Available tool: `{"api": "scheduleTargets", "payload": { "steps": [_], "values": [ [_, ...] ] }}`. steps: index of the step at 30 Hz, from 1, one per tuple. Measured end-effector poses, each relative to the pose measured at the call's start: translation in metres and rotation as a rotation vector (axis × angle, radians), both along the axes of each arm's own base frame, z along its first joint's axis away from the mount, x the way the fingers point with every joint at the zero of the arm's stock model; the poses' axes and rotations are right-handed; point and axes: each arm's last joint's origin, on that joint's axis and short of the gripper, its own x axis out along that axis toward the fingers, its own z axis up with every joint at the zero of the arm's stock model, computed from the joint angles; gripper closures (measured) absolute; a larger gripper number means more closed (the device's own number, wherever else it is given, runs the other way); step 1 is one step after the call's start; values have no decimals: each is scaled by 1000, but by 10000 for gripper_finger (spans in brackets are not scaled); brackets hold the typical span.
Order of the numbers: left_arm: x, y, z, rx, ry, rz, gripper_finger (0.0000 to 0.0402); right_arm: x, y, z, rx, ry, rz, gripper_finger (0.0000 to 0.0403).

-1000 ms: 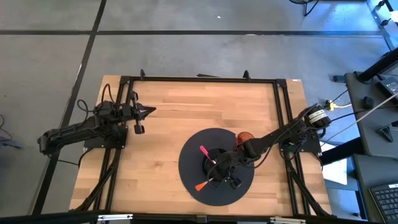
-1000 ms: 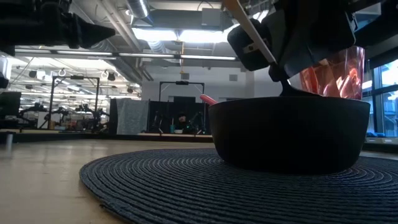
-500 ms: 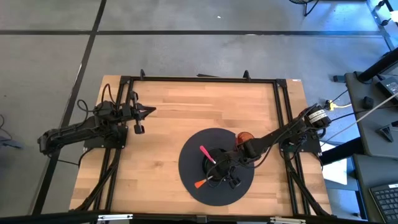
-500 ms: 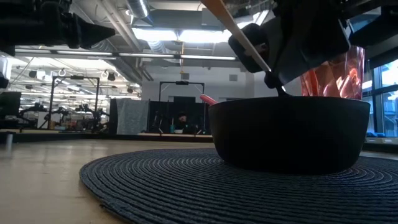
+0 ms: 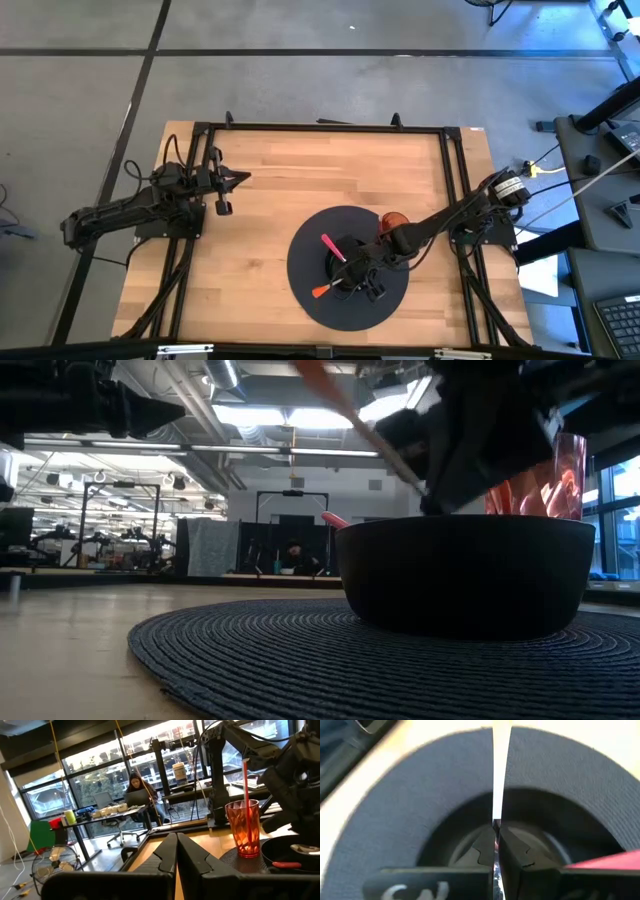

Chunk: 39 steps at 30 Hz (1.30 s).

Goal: Pick & Place Utensil
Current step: Put the orange spoon into the black bowl on the black placemat

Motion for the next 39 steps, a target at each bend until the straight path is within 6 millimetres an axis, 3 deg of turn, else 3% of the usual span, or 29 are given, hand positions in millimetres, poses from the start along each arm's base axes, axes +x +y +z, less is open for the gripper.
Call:
{"api": "scheduleTargets", "payload": {
  "steps": [9,39],
  "values": [
    [0,0,1,6,-11,0,398,4,-1,-17,-26,51,-12,394],
    [0,0,1,-17,-19,-4,398,4,-1,-17,-18,54,-21,388]
  ]
}}
